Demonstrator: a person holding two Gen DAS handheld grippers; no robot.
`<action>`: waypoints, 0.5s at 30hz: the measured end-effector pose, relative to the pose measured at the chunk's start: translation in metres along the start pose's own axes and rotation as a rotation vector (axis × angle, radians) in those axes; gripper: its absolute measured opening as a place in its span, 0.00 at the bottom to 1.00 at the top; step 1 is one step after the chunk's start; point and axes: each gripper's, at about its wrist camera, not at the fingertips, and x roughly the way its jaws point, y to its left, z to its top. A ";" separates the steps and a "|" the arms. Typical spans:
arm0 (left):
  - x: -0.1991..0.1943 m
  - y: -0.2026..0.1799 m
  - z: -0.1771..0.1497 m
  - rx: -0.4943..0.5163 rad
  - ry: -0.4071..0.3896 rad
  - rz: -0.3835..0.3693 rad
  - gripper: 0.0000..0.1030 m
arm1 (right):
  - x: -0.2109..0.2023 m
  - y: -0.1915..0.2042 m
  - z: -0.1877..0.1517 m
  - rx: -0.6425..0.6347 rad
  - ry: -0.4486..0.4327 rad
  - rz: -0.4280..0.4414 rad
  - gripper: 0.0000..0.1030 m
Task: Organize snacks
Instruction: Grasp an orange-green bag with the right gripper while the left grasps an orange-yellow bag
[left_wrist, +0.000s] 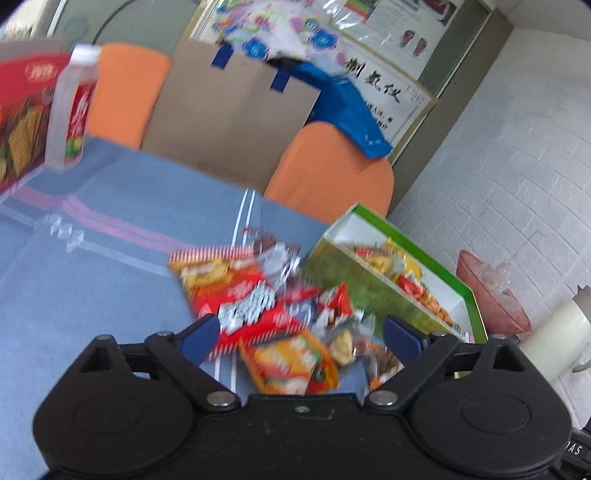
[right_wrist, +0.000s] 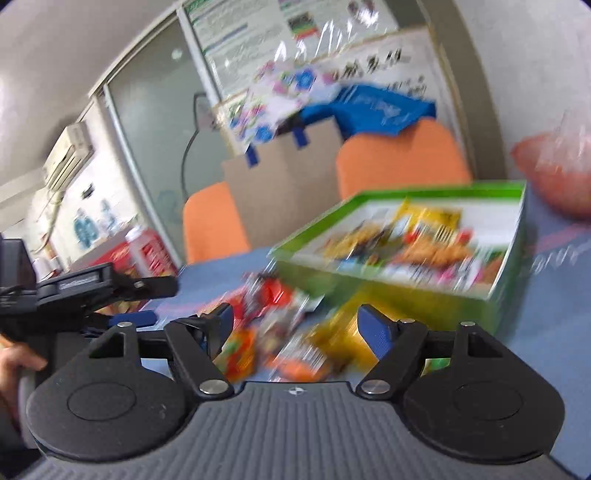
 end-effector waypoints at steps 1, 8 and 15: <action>0.001 0.005 -0.005 -0.020 0.017 -0.004 1.00 | 0.000 0.004 -0.005 0.001 0.017 0.010 1.00; 0.018 0.021 -0.021 -0.128 0.044 -0.030 1.00 | -0.005 0.030 -0.019 -0.050 0.070 0.009 1.00; 0.025 0.036 -0.024 -0.162 0.102 -0.093 0.00 | -0.007 0.044 -0.024 -0.087 0.085 0.019 1.00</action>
